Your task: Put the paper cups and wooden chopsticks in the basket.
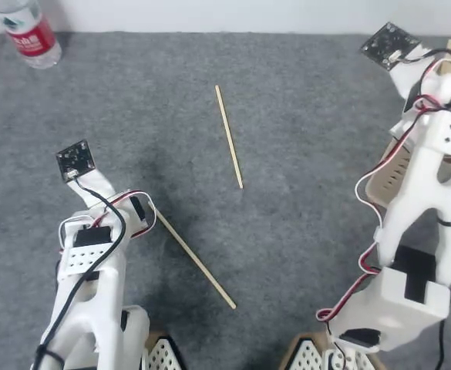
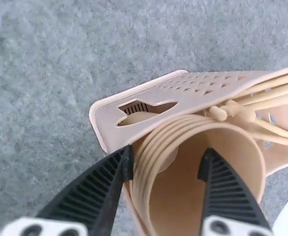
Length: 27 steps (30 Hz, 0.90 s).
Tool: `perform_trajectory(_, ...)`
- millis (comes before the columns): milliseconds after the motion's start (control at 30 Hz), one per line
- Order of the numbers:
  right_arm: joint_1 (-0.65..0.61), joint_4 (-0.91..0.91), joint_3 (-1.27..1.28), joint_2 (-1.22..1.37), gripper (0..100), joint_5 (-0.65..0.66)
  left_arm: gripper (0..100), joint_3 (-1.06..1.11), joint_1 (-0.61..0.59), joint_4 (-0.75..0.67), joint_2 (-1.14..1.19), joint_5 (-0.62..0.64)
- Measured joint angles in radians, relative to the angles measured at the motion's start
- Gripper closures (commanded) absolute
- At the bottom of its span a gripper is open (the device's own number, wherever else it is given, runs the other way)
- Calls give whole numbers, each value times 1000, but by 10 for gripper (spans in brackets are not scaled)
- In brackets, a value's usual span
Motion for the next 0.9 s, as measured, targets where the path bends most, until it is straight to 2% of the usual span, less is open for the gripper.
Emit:
perform_trajectory(467,-2,-34,12,-350,727,15,985,0,0,0,0,0)
perform_trajectory(733,-2,-48,12,-397,728,-293,985,0,0,0,0,0)
perform_trajectory(800,-2,-46,12,-397,727,-331,985,0,0,0,0,0)
perform_trajectory(900,-2,-14,12,-397,714,-310,985,0,0,0,0,-2)
